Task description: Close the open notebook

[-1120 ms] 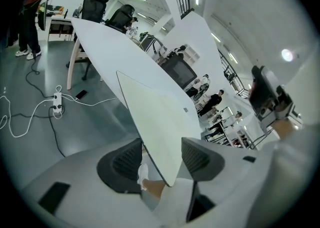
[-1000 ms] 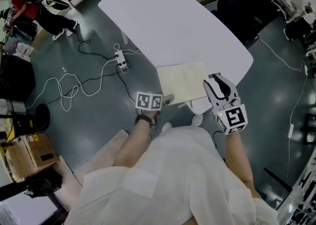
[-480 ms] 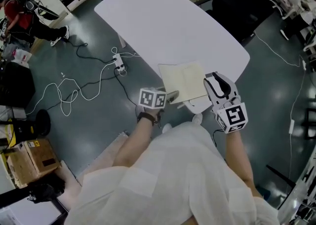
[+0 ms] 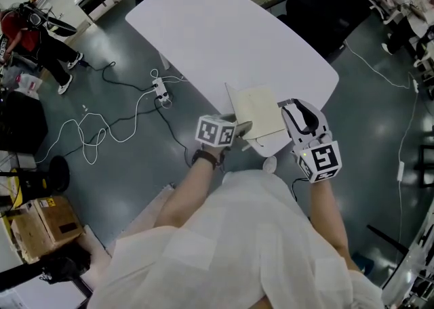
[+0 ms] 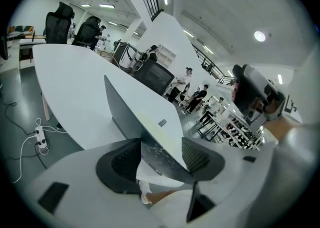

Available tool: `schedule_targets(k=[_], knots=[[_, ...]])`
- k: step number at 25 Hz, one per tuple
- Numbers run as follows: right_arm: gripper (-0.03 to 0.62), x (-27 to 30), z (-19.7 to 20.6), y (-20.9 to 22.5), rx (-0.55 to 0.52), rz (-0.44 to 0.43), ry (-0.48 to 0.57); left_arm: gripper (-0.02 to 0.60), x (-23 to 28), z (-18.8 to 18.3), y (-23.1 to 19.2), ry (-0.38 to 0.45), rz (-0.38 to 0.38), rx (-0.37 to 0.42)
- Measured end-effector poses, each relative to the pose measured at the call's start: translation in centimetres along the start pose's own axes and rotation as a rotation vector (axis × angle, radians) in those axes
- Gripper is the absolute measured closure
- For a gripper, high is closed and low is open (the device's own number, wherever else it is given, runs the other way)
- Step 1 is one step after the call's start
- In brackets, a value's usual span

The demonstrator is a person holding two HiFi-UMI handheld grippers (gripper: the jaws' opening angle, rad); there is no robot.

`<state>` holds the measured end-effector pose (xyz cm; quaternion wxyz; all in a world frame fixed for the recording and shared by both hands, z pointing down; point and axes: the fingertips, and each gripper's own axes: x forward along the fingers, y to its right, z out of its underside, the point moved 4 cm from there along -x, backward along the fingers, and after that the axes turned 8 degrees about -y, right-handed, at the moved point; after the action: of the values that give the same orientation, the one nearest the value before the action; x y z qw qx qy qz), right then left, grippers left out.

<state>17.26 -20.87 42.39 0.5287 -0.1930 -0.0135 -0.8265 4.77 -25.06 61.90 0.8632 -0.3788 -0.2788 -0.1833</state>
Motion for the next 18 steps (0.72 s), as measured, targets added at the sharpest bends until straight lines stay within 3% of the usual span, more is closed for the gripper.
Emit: schedule_targets(k=[6,18], knots=[[0.448,-0.8,0.2,0.7,0.005,0.018,0.005,0.336,0.7,-0.9,1.0,-0.009,0.011,0.017],[0.448,-2.0,0.8,3.8,0.017,0.037,0.009,0.325,3.0,-3.3,2.6,0.003,-0.023,-0.059]])
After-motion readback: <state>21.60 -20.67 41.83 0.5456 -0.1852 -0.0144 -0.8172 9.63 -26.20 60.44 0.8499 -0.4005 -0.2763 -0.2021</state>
